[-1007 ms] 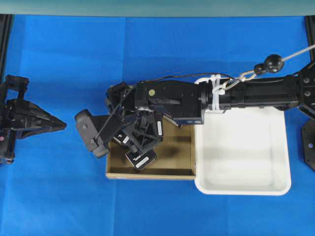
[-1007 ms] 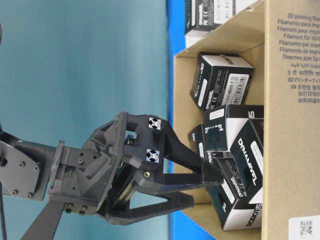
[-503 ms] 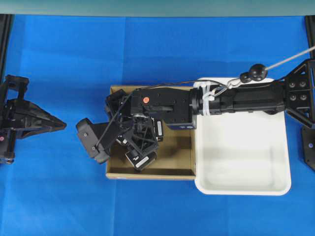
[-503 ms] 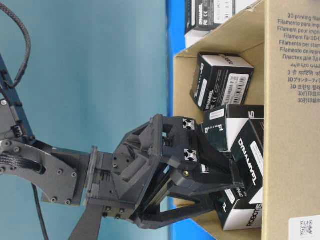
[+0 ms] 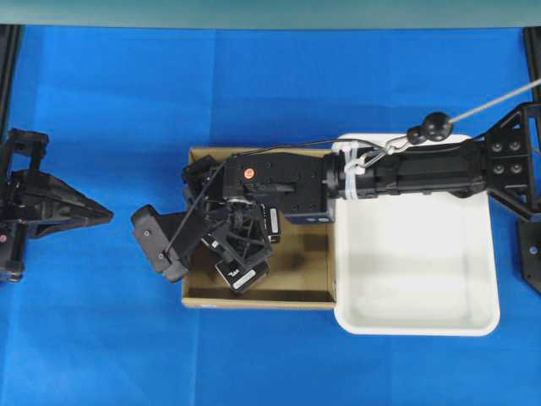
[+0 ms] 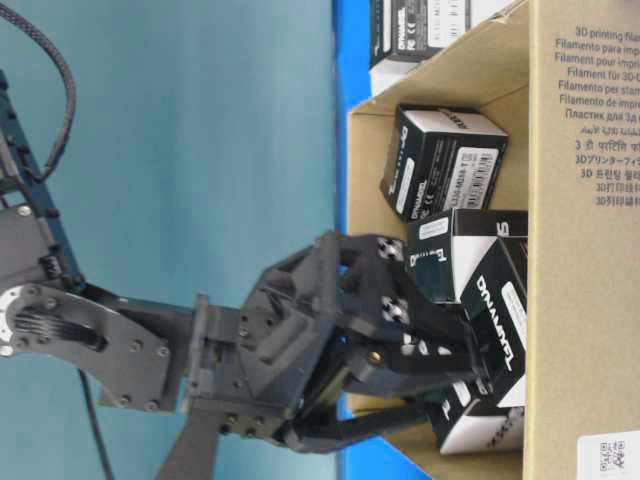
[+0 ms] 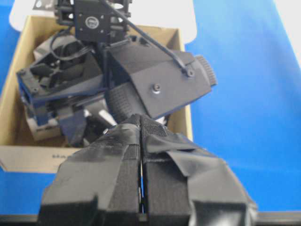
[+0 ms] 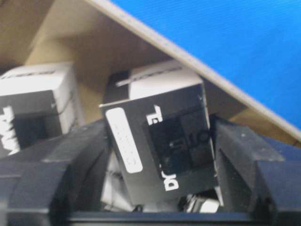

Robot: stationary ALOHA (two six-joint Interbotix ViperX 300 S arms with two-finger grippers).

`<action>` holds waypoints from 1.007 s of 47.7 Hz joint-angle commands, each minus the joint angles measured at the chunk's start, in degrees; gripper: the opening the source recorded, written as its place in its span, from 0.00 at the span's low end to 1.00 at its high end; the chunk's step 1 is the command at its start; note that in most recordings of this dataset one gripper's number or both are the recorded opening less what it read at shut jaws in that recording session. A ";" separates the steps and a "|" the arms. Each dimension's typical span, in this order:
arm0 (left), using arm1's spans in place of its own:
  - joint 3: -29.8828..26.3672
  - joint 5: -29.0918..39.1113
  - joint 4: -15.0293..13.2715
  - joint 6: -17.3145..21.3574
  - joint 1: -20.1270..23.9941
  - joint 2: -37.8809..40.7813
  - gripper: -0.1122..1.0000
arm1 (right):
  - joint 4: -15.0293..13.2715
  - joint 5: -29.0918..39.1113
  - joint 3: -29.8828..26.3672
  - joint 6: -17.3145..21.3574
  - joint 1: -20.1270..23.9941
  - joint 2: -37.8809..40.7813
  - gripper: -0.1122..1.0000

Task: Pick a box that is randomly placed inside the cardboard box.
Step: 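Close the right gripper on a black-and-white ROBOTIS box, then lift the held box and carry it right over the white tray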

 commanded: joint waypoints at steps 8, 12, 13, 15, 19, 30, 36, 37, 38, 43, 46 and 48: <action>-1.41 -0.26 0.18 -0.09 0.09 -0.09 0.05 | -0.09 6.68 -2.29 2.90 0.26 -6.50 0.67; -1.41 -0.26 0.18 -0.09 0.09 -0.09 0.05 | -0.09 8.88 -2.90 6.24 -0.18 -8.70 0.67; -1.41 -0.26 0.09 -0.09 0.18 -0.09 0.05 | 0.00 9.49 -3.08 7.21 -0.26 -9.40 0.67; -1.41 -0.26 0.18 -0.09 0.09 -0.09 0.05 | -0.09 10.63 -3.25 9.05 -0.53 -10.63 0.67; -1.41 -0.26 0.18 -0.09 0.09 -0.26 0.05 | 0.00 13.27 -2.99 13.18 -1.41 -13.62 0.65; -1.41 -0.18 0.18 -0.09 0.44 -0.09 0.05 | 0.00 20.04 0.44 19.07 -4.57 -21.36 0.65; -1.41 -0.18 0.18 -0.18 0.44 -0.26 0.05 | 0.53 21.62 5.80 20.13 -6.94 -25.75 0.65; -1.41 -0.18 0.09 -0.26 0.53 -0.26 0.05 | 0.62 21.45 6.77 20.04 -7.21 -26.54 0.65; -1.32 -0.18 0.18 -0.35 0.53 -0.09 0.05 | 0.70 21.36 7.56 20.04 -7.47 -27.25 0.65; -1.23 0.09 0.18 -1.49 0.44 -0.09 0.05 | 1.67 20.92 12.39 20.21 -9.40 -31.03 0.65; -1.23 0.26 0.18 -2.29 0.44 -0.09 0.05 | 2.11 20.48 15.38 20.21 -10.28 -33.31 0.65; -1.23 0.26 0.18 -2.46 0.53 -0.26 0.05 | 2.20 20.13 17.67 20.21 -10.81 -34.72 0.65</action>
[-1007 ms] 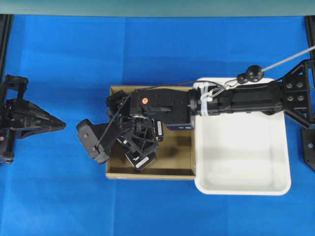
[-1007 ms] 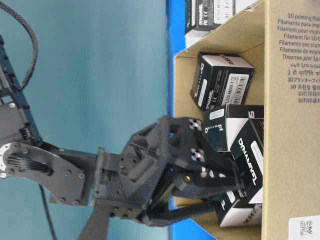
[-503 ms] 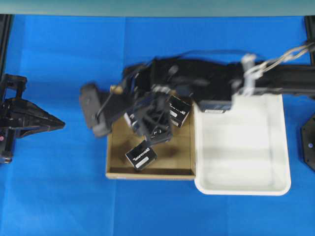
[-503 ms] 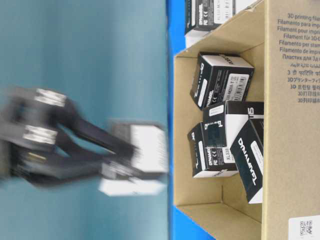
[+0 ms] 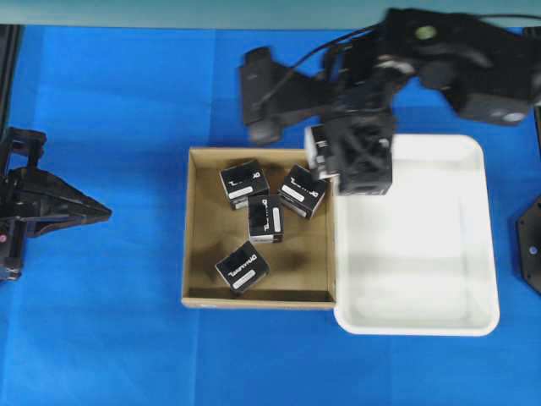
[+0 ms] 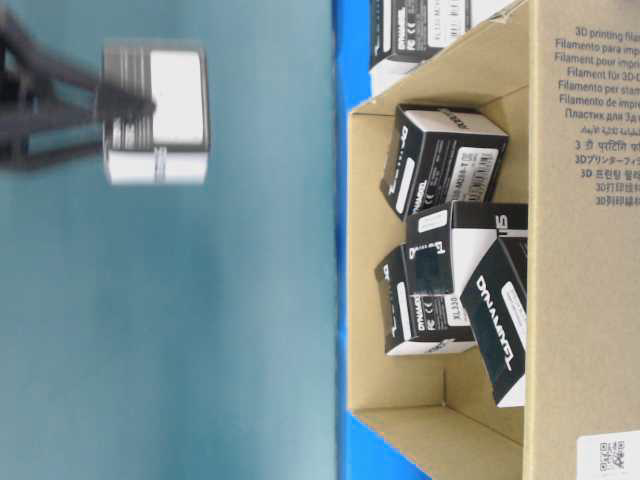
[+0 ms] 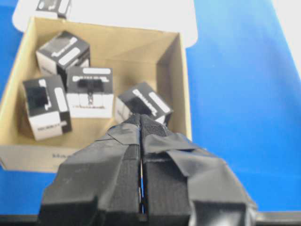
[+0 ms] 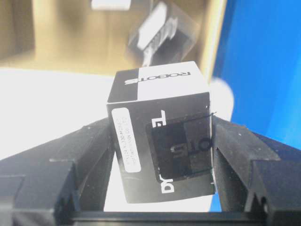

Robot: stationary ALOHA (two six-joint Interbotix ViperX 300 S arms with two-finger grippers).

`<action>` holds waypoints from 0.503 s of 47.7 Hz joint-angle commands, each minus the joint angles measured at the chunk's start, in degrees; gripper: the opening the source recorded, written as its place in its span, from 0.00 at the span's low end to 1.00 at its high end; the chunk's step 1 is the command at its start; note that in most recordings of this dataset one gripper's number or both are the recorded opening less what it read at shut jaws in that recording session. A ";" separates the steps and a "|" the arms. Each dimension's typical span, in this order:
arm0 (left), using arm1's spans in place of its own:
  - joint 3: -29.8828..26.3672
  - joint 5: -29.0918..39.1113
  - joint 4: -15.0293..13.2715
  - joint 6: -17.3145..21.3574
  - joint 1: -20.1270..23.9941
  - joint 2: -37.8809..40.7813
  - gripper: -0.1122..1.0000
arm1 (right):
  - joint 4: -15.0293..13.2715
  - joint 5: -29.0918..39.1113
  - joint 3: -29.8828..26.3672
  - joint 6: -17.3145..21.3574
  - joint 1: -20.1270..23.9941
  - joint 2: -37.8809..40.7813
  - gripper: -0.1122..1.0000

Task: Pick a box that is randomly placed inside the cardboard box.
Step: 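Lift the held box and carry it right over the white tray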

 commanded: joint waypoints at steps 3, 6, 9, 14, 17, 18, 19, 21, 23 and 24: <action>-1.23 -0.18 0.18 -0.35 0.09 0.09 0.05 | 0.70 -1.93 6.42 0.26 -1.76 -5.62 0.65; -1.23 -0.18 0.18 -0.44 0.18 0.09 0.05 | 0.70 -3.78 9.93 0.35 -2.81 -7.91 0.65; -1.23 -0.26 0.18 -0.53 0.09 0.00 0.05 | 0.70 -5.19 12.83 0.18 -3.78 -9.84 0.65; -1.32 -0.62 0.18 -0.62 -0.18 -0.09 0.05 | 0.70 -7.21 17.67 0.18 -5.19 -12.66 0.65; -1.32 -0.53 0.18 -0.62 -0.26 -0.18 0.05 | 0.70 -8.09 20.57 -0.09 -5.89 -14.85 0.65; -1.32 -0.53 0.18 -0.62 -0.26 -0.26 0.05 | 0.70 -8.44 21.36 -0.09 -5.98 -15.38 0.65; -1.23 -0.53 0.18 -0.62 -0.18 -0.35 0.05 | 0.70 -8.61 22.15 -0.09 -6.24 -16.00 0.65; -1.32 -0.53 0.18 -0.53 -0.26 -0.53 0.05 | 0.70 -9.05 23.82 -0.18 -6.77 -17.05 0.65; -1.32 -0.53 0.18 -0.53 -0.18 -0.53 0.05 | 0.70 -9.67 25.66 -0.18 -7.56 -18.11 0.65; -1.32 -0.53 0.18 -0.53 -0.18 -0.62 0.05 | 0.70 -10.11 26.54 -0.09 -7.82 -18.54 0.65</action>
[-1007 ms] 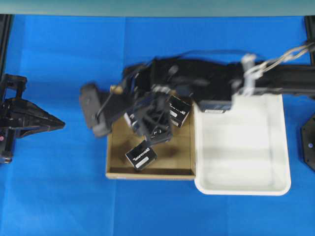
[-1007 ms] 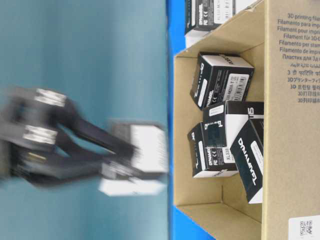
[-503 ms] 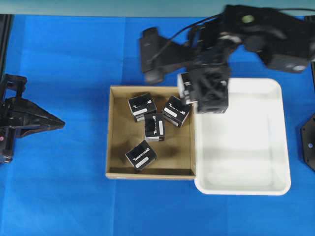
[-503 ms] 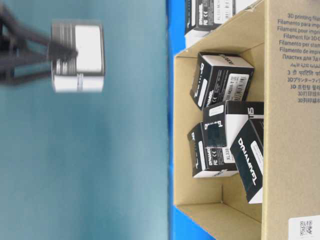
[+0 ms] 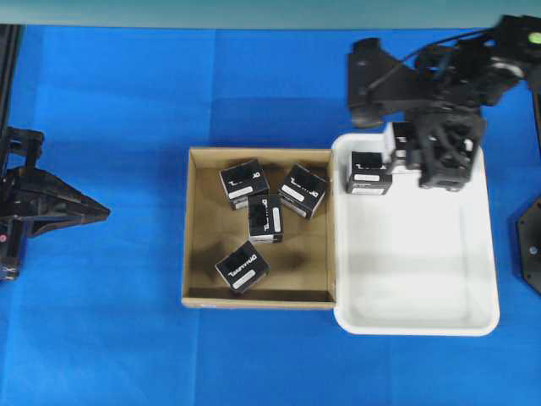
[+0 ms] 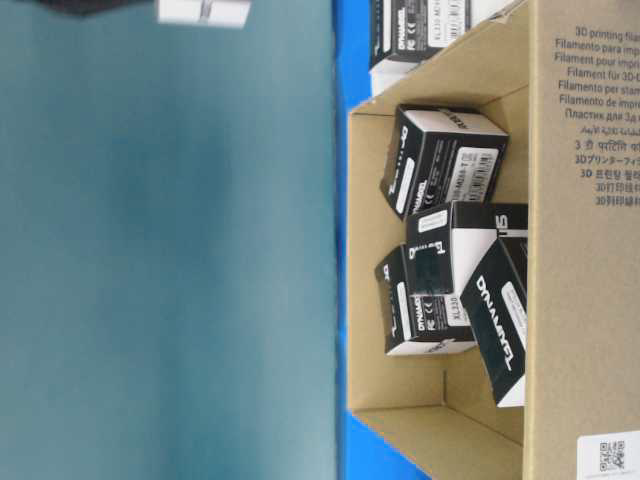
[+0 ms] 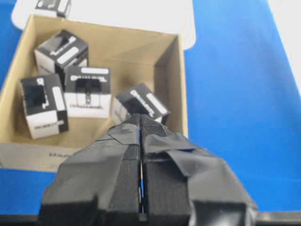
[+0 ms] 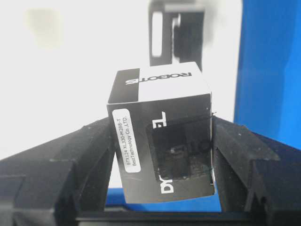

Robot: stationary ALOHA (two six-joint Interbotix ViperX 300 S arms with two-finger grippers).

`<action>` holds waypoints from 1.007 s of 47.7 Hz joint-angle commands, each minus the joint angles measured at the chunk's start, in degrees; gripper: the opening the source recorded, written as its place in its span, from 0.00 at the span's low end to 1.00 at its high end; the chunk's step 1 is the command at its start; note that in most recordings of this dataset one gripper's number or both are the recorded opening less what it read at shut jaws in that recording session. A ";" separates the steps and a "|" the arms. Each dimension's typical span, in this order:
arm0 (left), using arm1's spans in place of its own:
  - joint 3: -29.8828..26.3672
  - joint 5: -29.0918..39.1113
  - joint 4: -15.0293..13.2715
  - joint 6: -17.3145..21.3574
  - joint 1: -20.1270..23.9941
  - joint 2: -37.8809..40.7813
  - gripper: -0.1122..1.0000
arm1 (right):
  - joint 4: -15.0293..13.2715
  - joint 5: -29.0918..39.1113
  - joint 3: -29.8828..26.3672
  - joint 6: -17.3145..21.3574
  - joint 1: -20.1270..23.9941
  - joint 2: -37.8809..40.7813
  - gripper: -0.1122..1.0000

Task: Pick a box that is randomly placed inside the cardboard box.
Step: 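Lift the held box and carry it right over the white tray, then lower the box into the tray beside the other box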

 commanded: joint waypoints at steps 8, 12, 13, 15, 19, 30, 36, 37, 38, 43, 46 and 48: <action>-1.32 -0.62 0.18 -0.09 -0.09 0.09 0.05 | 0.18 -7.29 10.99 0.00 -1.67 -4.13 0.65; -1.32 -0.62 0.09 -0.09 -0.09 0.09 0.05 | 0.18 -10.99 14.85 -0.09 -1.67 -4.04 0.65; -1.32 -0.62 0.18 -0.09 -0.09 0.09 0.05 | 0.18 -11.95 15.73 -0.18 -1.76 -4.04 0.64; -1.32 -0.62 0.18 -0.09 -0.09 0.09 0.05 | 0.00 -13.89 17.40 -0.18 -1.85 -3.96 0.63; -1.32 -0.62 0.18 -0.09 -0.09 0.00 0.05 | -0.62 -17.93 20.92 -0.62 -2.02 -3.52 0.63; -1.14 -0.70 0.18 -0.09 -0.18 0.26 0.05 | -1.41 -27.77 24.26 -0.62 -2.37 -1.32 0.63; -1.23 -0.79 0.18 -0.09 -0.26 0.00 0.05 | -2.11 -29.88 24.35 -0.62 -2.37 0.97 0.63; -1.23 -0.79 0.18 -0.18 -0.26 0.00 0.05 | -2.29 -30.06 24.35 -0.62 -2.37 1.41 0.63; -1.23 -0.88 0.18 -0.18 -0.26 0.00 0.05 | -2.29 -30.23 24.43 -0.62 -2.37 1.85 0.63; -1.14 -1.49 0.09 -0.97 -0.70 0.26 0.05 | -2.37 -31.20 24.17 -0.53 -2.81 4.22 0.63; -1.14 -1.49 0.18 -1.32 -0.79 0.35 0.05 | -2.37 -31.46 23.91 -0.53 -3.08 5.27 0.63; -1.14 -1.49 0.18 -1.23 -0.70 0.44 0.05 | -2.37 -31.38 23.47 -0.62 -3.08 5.71 0.63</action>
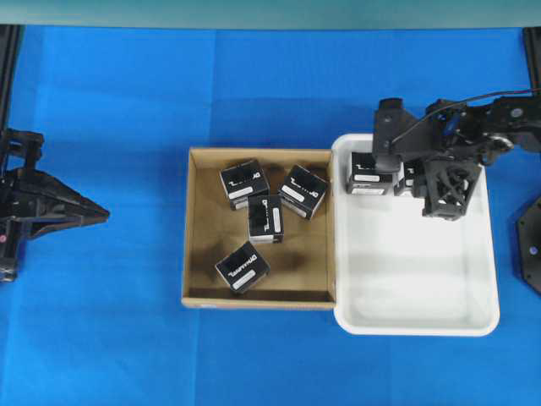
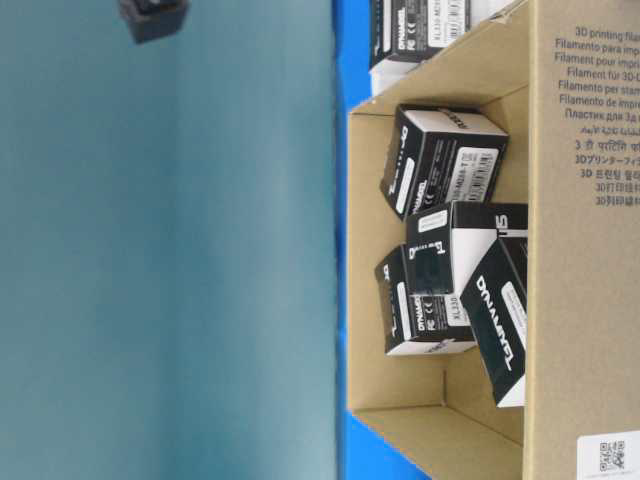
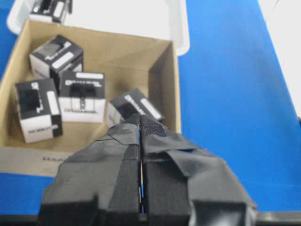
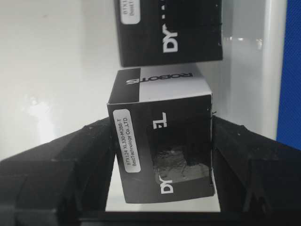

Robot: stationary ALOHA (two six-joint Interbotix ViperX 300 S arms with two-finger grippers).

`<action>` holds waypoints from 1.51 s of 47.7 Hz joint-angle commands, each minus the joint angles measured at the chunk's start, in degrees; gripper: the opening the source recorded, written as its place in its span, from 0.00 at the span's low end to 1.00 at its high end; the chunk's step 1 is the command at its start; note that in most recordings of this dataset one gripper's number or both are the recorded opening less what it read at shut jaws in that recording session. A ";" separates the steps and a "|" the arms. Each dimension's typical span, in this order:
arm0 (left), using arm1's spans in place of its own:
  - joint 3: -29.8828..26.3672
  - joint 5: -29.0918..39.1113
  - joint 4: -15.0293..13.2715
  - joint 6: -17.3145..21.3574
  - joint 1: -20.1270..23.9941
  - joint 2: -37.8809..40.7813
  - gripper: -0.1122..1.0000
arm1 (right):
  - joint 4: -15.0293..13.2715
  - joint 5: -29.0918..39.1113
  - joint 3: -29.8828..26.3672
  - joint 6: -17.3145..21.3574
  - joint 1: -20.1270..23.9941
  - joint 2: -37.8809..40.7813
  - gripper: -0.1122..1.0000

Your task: Pick a box that is randomly placed inside the cardboard box.

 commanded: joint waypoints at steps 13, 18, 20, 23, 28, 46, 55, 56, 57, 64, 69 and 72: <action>-1.14 -0.62 0.18 -0.09 0.00 0.62 0.05 | -0.09 -0.09 -1.85 0.18 -0.70 1.49 0.63; -1.23 -0.97 0.18 -0.18 -0.09 0.53 0.05 | -0.09 0.18 -1.85 0.18 -0.70 1.49 0.66; -1.23 -1.14 0.18 -0.18 0.00 0.35 0.05 | -0.09 0.18 -1.85 0.26 -0.70 1.49 0.75; -1.23 -1.23 0.09 -0.18 0.00 0.26 0.05 | -0.09 0.18 -1.85 0.44 -0.62 1.41 0.89; -1.23 -1.14 0.18 -0.18 0.09 0.18 0.05 | 0.09 0.26 -2.29 0.70 -0.53 0.97 1.00; -1.23 -0.35 0.18 -0.18 0.88 0.53 0.05 | 1.05 3.87 -6.33 4.75 -0.09 -10.28 0.98; -1.23 -0.35 0.18 -0.09 0.88 -0.35 0.05 | 1.32 1.32 -5.19 9.93 0.44 -20.13 0.98; -1.23 -0.35 0.18 -0.09 0.79 -0.44 0.05 | 1.49 0.79 -4.83 10.37 0.53 -21.27 0.98; -1.23 -0.35 0.18 -0.09 0.88 -0.53 0.05 | 1.49 0.18 -4.48 10.72 0.70 -22.41 0.98; -1.23 -0.62 0.18 -0.09 1.14 -0.62 0.05 | 1.58 -6.24 -0.62 12.39 2.29 -30.94 0.98; -1.32 -0.79 0.18 -0.09 1.32 -0.70 0.05 | 1.58 -9.84 1.23 12.57 3.69 -36.30 0.98; -1.41 -0.97 0.18 0.00 1.32 -0.97 0.05 | 1.58 -11.25 1.93 12.57 4.48 -39.02 0.98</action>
